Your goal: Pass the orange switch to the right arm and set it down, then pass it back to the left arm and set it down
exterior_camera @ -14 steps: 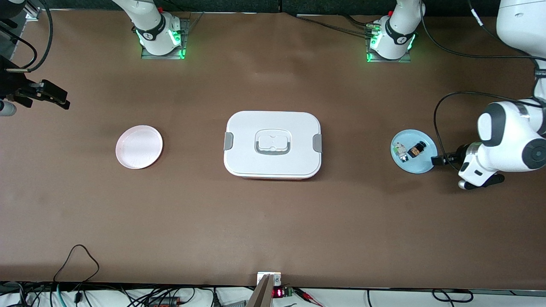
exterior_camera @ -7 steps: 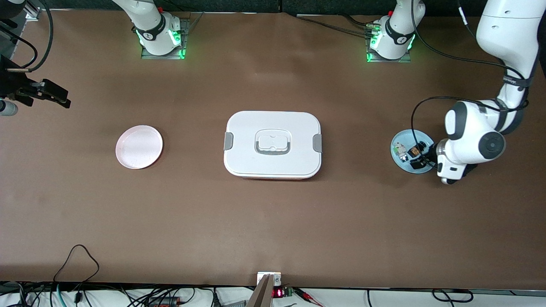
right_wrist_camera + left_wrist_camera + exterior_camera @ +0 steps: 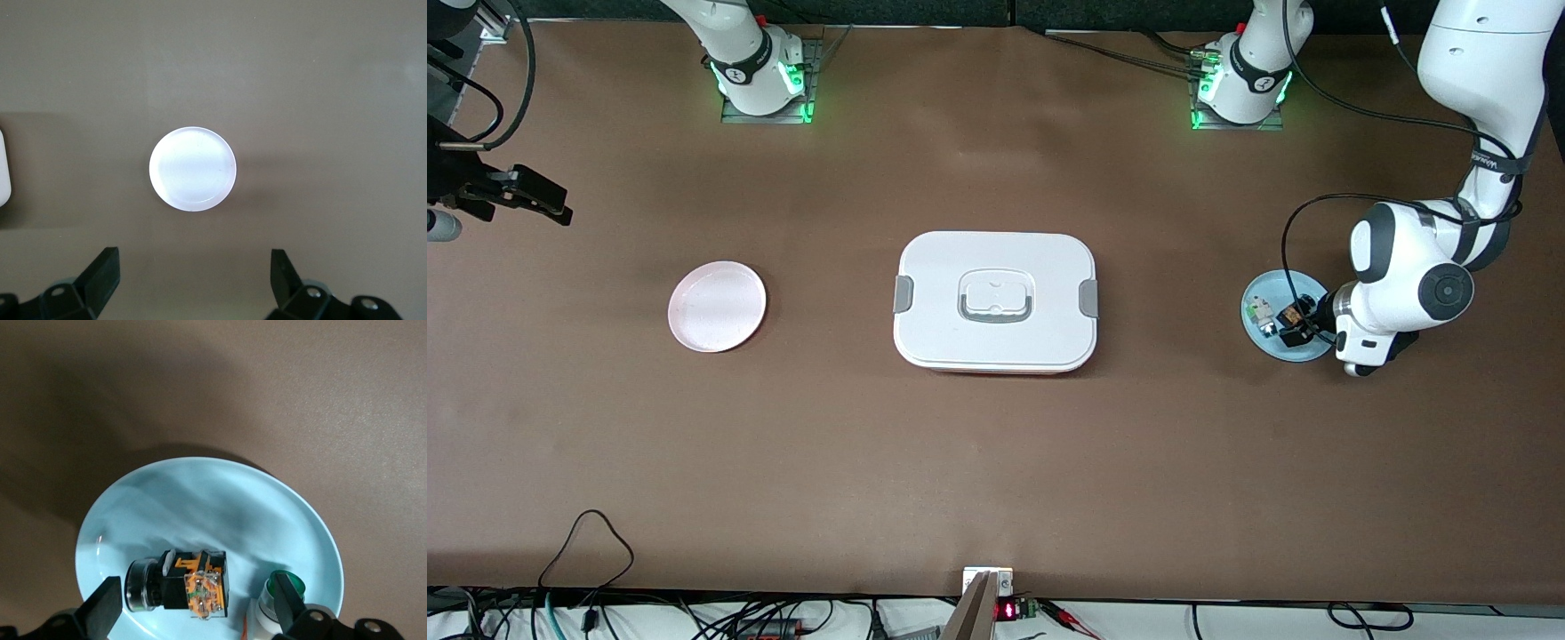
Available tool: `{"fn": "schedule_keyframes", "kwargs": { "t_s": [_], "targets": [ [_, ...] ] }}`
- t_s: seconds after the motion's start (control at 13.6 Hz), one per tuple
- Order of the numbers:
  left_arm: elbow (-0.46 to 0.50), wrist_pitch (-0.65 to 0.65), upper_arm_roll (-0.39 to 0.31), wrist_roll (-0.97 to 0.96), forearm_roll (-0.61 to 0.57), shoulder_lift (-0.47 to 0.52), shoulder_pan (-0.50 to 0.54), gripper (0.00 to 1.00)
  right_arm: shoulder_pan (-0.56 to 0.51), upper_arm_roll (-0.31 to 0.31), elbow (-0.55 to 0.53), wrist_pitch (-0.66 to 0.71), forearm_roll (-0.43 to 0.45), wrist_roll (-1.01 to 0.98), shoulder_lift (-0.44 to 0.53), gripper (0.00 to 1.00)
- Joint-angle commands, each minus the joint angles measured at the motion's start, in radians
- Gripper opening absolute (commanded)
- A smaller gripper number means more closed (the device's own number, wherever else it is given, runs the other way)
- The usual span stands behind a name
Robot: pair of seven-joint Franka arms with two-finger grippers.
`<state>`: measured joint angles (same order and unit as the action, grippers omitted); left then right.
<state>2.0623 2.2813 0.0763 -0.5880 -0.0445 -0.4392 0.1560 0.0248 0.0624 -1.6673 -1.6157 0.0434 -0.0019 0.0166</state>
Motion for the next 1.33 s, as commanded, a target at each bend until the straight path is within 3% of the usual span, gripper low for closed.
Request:
{"fn": "schedule_keyframes", "kwargs": {
  "t_s": [0.0,0.37,0.96,1.25],
  "targets": [
    [0.028,-0.008,0.0,0.005,-0.025,0.03,0.011,1.0,-0.005,-0.001,0.008,0.014,0.001,-0.009,0.005,1.0],
    [0.039,0.006,0.0,0.025,-0.025,0.019,0.027,1.0,-0.005,-0.001,0.006,0.02,0.001,-0.01,0.003,1.0],
    [0.148,0.135,0.002,0.019,-0.025,0.028,0.025,0.99,-0.006,-0.001,0.006,0.04,0.001,-0.01,0.003,1.0],
    [0.141,0.13,0.0,0.024,-0.025,0.028,0.024,0.74,-0.006,-0.001,0.006,0.043,0.001,-0.01,0.003,1.0]
  ]
}}
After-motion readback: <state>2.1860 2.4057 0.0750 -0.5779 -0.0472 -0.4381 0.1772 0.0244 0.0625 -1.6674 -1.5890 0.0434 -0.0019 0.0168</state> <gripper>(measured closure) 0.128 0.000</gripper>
